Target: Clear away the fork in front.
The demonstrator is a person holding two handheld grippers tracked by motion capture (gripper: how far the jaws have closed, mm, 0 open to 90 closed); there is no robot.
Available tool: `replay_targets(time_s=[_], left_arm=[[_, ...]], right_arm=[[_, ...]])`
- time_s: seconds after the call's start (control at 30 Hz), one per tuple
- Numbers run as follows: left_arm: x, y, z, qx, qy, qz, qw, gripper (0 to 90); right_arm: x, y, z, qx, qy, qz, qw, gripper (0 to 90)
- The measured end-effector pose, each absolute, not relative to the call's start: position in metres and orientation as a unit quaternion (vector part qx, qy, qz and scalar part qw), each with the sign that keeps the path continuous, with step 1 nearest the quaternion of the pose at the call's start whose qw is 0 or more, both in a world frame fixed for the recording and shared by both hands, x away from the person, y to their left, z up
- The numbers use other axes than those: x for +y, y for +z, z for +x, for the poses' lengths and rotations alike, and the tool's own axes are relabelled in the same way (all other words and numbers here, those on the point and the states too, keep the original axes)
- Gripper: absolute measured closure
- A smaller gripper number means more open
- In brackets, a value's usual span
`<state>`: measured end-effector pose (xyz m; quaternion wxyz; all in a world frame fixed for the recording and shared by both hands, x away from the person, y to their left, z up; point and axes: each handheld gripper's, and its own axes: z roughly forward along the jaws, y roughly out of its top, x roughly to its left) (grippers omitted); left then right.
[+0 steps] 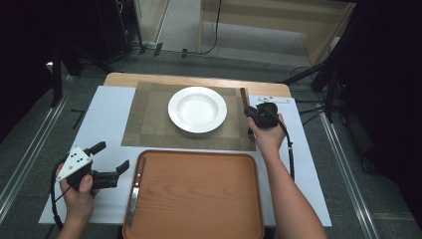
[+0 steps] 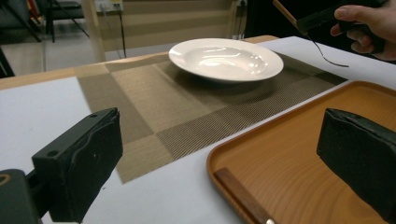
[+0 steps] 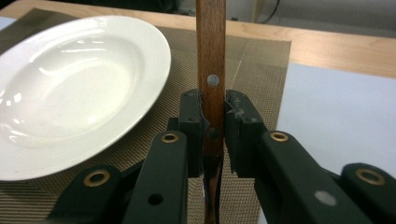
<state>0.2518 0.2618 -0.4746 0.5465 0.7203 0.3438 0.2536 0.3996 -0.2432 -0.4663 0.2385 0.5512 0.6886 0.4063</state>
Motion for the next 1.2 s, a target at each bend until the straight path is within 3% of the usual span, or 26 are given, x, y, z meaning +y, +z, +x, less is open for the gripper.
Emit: replay_targets(time_s=[0.5, 0.7, 1.2], left_arm=[[0.213, -0.456, 0.268, 0.300, 0.238, 0.737, 0.557, 0.0], [0.194, -0.444, 0.273, 0.292, 0.202, 0.728, 0.587, 0.0], [0.146, -0.432, 0.283, 0.259, 0.172, 0.736, 0.602, 0.0]], right_arm=[[-0.241, -0.456, 0.362, 0.682, 0.454, 0.514, 0.254, 76.3], [-0.237, -0.454, 0.346, 0.681, 0.472, 0.498, 0.257, 76.3], [-0.223, -0.450, 0.305, 0.681, 0.516, 0.456, 0.250, 76.2]])
